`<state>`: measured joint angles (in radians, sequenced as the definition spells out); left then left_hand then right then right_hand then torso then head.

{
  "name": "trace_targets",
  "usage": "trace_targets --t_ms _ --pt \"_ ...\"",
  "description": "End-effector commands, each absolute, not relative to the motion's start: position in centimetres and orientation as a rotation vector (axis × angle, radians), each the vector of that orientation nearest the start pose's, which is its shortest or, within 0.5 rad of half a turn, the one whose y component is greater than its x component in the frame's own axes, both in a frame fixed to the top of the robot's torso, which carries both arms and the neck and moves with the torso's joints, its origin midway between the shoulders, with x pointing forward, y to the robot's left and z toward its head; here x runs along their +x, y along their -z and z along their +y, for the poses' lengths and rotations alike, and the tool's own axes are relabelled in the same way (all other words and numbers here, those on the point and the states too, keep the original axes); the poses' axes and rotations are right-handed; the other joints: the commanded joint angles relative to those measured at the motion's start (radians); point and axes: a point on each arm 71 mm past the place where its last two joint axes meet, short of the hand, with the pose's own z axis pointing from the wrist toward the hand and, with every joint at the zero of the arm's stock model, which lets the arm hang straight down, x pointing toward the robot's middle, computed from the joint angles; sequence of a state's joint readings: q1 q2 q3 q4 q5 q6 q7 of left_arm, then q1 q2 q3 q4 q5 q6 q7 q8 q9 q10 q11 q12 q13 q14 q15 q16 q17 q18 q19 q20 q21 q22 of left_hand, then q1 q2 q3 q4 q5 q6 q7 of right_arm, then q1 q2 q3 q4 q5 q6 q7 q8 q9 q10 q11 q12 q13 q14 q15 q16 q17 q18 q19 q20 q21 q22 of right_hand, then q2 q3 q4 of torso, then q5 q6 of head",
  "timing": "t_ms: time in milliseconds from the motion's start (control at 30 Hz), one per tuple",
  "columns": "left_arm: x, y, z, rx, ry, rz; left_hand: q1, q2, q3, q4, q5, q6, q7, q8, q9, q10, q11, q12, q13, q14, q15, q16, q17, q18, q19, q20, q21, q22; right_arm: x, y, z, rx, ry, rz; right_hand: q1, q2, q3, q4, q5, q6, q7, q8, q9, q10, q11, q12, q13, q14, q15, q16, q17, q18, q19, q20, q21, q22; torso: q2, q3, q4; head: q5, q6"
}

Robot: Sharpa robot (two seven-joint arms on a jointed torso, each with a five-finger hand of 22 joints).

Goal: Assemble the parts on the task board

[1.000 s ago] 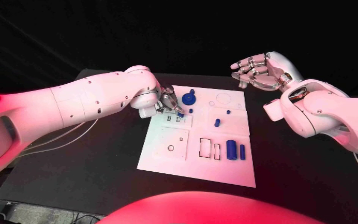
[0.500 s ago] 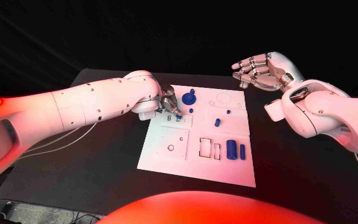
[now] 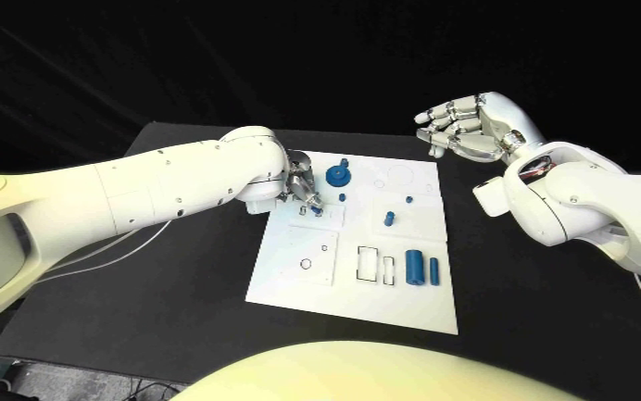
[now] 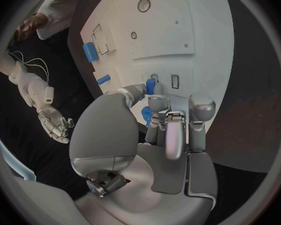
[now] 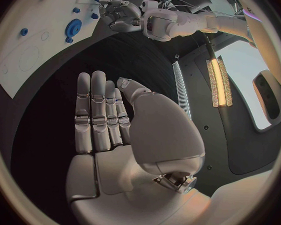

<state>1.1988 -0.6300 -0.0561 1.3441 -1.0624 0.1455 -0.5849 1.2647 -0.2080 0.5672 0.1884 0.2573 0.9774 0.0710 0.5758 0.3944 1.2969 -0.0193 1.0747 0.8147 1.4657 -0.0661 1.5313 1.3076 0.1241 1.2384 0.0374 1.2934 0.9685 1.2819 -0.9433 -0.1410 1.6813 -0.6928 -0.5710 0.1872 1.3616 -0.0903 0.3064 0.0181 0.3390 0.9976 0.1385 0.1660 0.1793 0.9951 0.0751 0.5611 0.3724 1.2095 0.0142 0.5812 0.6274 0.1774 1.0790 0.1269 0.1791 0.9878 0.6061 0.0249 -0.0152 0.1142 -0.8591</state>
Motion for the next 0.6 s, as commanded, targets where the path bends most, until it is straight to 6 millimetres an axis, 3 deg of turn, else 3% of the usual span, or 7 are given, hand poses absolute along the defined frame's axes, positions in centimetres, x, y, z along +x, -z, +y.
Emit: trace_targets --t_ms 33,600 --pt "49.78 24.69 16.22 -0.150 0.334 2.408 -0.001 0.006 0.177 -0.180 0.003 0.016 -0.012 0.005 0.002 0.005 0.000 0.003 0.001 0.086 -0.008 0.006 0.187 -0.007 0.009 0.001 0.004 0.001 45.87 15.89 -21.28 0.460 -1.118 1.507 -0.002 0.009 -0.003 -0.003 0.007 0.000 0.009 0.005 -0.001 0.008 0.002 -0.007 -0.001 0.005 0.002 -0.005 0.002 0.003 0.000 0.001 -0.006 0.001 0.000 -0.0001 0.0007 0.000 -0.001" --pt "49.83 24.84 15.97 -0.178 0.348 2.426 -0.004 0.006 0.177 -0.181 0.003 0.018 -0.012 0.005 0.002 0.005 0.000 0.002 -0.001 0.085 -0.008 0.006 0.186 -0.006 0.009 0.001 0.004 0.000 45.88 15.92 -21.23 0.462 -1.120 1.510 -0.004 0.009 -0.004 -0.003 0.008 0.000 0.009 0.005 -0.001 0.008 0.002 -0.007 -0.002 0.005 0.002 -0.006 0.002 0.003 0.000 0.001 -0.006 0.002 0.001 -0.0009 0.0002 0.000 -0.003"
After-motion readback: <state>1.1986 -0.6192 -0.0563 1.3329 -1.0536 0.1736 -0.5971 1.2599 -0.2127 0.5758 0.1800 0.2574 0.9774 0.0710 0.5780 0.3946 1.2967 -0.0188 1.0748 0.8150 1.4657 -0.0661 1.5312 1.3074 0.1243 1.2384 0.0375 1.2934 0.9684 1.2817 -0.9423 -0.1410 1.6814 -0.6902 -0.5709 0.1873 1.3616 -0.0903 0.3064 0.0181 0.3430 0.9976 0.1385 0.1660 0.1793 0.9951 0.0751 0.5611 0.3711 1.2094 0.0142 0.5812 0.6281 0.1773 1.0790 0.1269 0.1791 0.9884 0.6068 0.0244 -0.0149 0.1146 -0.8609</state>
